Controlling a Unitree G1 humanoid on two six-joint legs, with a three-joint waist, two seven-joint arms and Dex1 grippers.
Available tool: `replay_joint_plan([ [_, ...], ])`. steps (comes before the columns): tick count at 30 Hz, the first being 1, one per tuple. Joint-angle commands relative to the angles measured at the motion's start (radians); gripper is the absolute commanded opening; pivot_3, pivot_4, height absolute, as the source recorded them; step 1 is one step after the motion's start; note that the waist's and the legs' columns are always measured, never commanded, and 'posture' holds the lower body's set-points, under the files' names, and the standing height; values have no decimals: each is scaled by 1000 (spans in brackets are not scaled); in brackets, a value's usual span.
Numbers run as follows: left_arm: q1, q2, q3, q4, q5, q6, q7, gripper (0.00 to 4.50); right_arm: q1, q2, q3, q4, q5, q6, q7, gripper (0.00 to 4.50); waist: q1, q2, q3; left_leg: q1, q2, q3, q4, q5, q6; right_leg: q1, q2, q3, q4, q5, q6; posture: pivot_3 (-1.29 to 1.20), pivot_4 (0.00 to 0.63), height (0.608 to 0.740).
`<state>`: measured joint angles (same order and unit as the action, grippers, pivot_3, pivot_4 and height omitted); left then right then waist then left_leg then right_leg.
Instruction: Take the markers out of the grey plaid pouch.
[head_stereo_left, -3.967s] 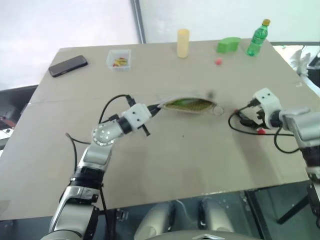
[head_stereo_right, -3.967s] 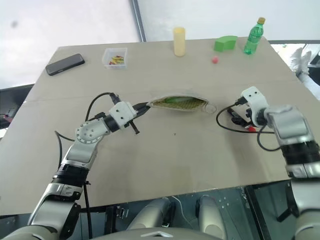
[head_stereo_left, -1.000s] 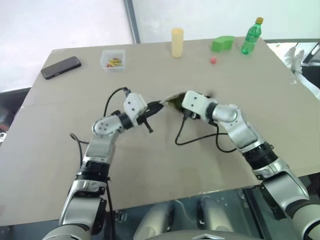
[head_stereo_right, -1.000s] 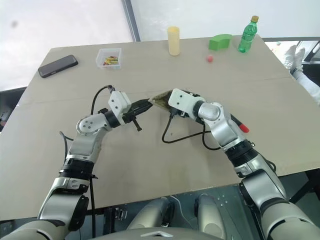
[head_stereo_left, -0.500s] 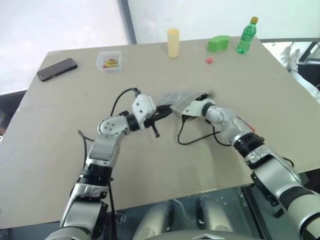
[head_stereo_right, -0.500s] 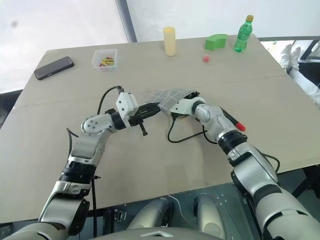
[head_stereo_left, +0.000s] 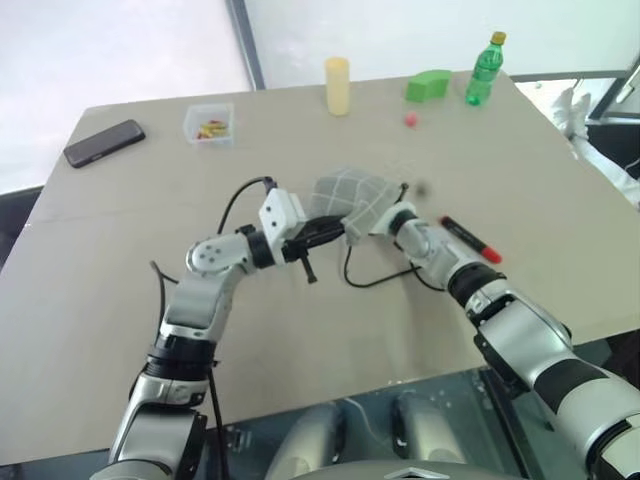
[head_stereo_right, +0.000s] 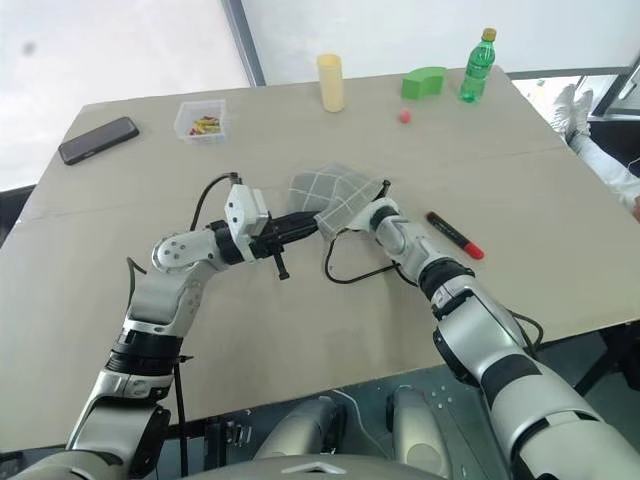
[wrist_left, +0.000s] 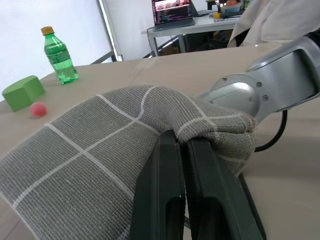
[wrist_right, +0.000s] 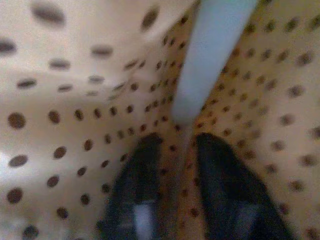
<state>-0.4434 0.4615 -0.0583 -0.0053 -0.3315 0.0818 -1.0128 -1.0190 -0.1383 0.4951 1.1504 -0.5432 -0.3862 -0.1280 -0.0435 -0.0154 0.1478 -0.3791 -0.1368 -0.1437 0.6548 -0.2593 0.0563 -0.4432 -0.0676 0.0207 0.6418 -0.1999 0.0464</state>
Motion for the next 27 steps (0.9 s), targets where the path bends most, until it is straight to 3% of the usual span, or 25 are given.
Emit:
replay_joint_plan([
  [1,-13,-4,23,-4,-17,-8,13,0,-10,-23,-49,-72,33,-48,0,22,0,0,0,0,0,0,0,0,0,0,0,1,0,0,0,0,150,740],
  [7,-63,3,76,155,4,-44,62,0,159,-140,-125,-454,137,-28,213,22,4,0,0,0,1,0,-1,0,-1,-1,3,1,-1,1,-1,0,150,740],
  [10,-102,2,104,262,4,-74,76,0,308,-221,-186,-805,246,100,399,22,5,0,0,-2,1,-1,-1,0,-1,-2,1,1,-1,1,-1,0,150,740],
  [13,-122,-8,115,317,-4,-93,71,0,392,-264,-223,-1011,282,231,493,22,2,0,0,-3,1,-1,-1,0,0,-3,1,1,-1,1,-1,0,150,740],
  [17,-145,-24,123,365,-22,-96,54,0,442,-276,-245,-1139,291,357,547,22,5,-1,-1,-2,1,0,0,0,0,-3,1,1,0,1,-2,0,150,740],
  [22,-167,-30,121,399,-33,-100,18,0,429,-257,-206,-1148,274,486,617,22,7,-1,-1,-2,1,0,1,0,-1,-3,1,1,1,2,-2,0,150,740],
  [25,-171,-33,113,403,-28,-110,-2,0,379,-223,-180,-1065,267,510,640,856,5,-1,-1,-2,1,0,1,0,-1,-3,1,1,0,2,-2,0,150,740],
  [27,-170,-37,107,392,-28,-111,-11,0,341,-208,-154,-986,243,496,640,1638,5,-1,-1,-2,1,0,0,0,-1,-3,1,1,0,2,-2,0,150,740],
])
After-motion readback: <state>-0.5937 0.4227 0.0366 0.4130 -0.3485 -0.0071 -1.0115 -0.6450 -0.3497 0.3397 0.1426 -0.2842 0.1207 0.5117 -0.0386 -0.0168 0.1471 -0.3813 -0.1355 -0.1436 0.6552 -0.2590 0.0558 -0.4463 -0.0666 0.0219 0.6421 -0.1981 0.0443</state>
